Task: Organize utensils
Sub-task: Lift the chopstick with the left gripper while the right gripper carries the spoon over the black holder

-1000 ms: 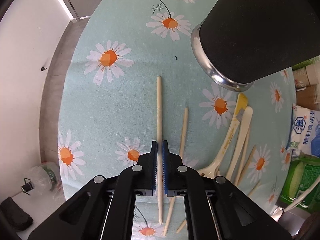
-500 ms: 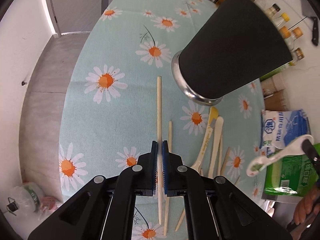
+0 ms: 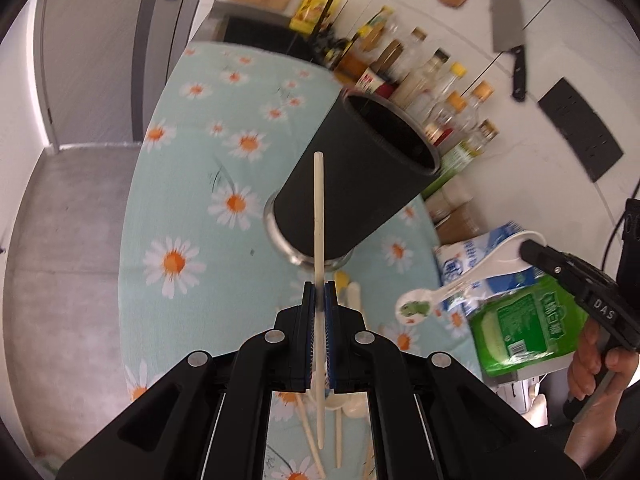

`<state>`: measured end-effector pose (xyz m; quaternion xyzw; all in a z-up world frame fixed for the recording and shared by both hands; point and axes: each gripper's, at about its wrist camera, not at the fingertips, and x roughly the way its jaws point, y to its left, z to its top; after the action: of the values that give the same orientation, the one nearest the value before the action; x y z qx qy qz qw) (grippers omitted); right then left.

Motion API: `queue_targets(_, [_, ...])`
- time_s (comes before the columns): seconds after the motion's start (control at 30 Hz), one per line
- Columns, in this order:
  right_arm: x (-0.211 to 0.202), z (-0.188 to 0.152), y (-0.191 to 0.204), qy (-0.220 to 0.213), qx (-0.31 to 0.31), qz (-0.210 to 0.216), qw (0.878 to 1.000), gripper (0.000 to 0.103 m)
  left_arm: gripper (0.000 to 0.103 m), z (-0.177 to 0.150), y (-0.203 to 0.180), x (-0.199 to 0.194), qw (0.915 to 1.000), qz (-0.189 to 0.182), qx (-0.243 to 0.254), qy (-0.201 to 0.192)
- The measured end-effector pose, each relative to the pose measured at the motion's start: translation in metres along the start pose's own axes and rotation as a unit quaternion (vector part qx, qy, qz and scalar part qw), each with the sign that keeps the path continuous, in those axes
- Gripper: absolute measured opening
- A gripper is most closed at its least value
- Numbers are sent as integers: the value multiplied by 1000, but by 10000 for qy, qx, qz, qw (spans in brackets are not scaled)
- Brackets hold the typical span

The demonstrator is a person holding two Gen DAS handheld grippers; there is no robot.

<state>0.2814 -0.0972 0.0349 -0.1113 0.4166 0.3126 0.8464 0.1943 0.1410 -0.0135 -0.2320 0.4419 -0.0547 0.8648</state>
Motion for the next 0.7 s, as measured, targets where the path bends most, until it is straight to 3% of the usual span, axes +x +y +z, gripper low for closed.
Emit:
queue_targets(0.3, [-25,41,26,-270,-714,-321,9966,7,4,42,-32,-45,9902,-261,675,-1192])
queue_targets(0.5, [-46,76,33,-559,-928,-669,9919,7,4,70,-59,-60,9745,-315,1168,-1891])
queue_targets(0.7, [-35,107,41,-481,-1215,-858,9877,7,4,97,-78,-57,9594,-304,1437,-2408])
